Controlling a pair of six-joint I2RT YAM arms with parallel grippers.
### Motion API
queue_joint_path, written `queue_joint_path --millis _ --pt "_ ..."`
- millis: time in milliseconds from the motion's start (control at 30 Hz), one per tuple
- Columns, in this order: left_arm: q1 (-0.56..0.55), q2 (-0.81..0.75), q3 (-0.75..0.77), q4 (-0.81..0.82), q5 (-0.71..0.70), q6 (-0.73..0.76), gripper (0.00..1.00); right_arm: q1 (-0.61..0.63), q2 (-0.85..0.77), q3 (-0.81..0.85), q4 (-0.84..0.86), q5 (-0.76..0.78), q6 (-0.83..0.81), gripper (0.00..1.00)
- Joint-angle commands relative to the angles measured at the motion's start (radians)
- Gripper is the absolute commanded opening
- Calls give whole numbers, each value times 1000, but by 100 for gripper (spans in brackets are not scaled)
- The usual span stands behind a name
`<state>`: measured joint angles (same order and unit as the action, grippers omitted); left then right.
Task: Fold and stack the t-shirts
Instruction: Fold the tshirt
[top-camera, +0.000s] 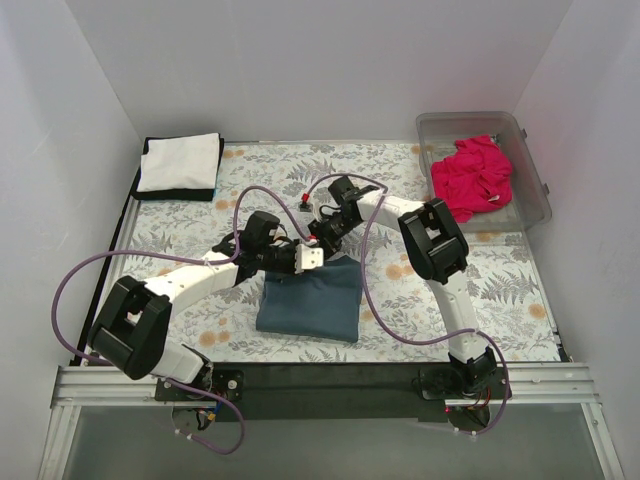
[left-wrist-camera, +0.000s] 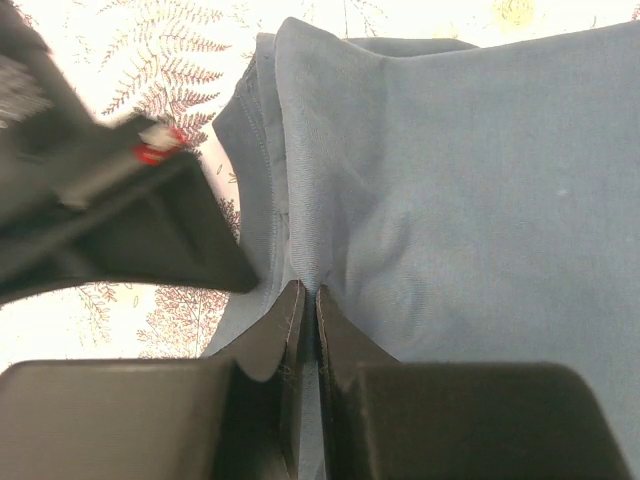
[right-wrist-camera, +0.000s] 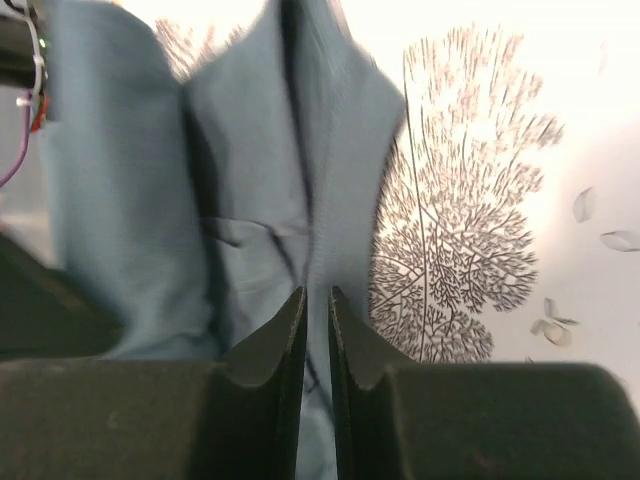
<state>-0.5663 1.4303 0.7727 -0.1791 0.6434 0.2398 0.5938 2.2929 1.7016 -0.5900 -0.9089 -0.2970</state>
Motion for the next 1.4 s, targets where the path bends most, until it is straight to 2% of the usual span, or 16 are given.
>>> queue_joint_path --millis 0,367,500,733,833,1067,1233,1267,1300,1367 --pt "-7 -48 -7 6 16 32 0 3 51 -37 -41 -73 -33 20" --pt "-7 -64 0 173 -50 46 0 17 92 -95 -48 -157 -83 16" --pt "-6 -1 28 173 -42 56 0 17 92 -95 -53 -170 -90 16" --pt "22 79 7 348 -100 67 0 17 82 -108 -64 -171 -108 16" --pt "42 94 20 368 -100 62 0 17 89 -105 -68 -173 -113 16" --pt "42 75 -61 434 -76 81 0 15 97 -59 -76 -154 -106 16" --pt "42 59 -125 498 -61 95 0 -12 60 61 -105 19 -97 25" --pt "42 50 -131 500 -53 102 0 -26 54 90 -116 46 -100 29" --pt "43 44 -150 501 -45 111 0 -35 45 117 -129 67 -105 40" --pt "43 30 -167 515 -25 133 0 -58 31 177 -151 62 -100 49"
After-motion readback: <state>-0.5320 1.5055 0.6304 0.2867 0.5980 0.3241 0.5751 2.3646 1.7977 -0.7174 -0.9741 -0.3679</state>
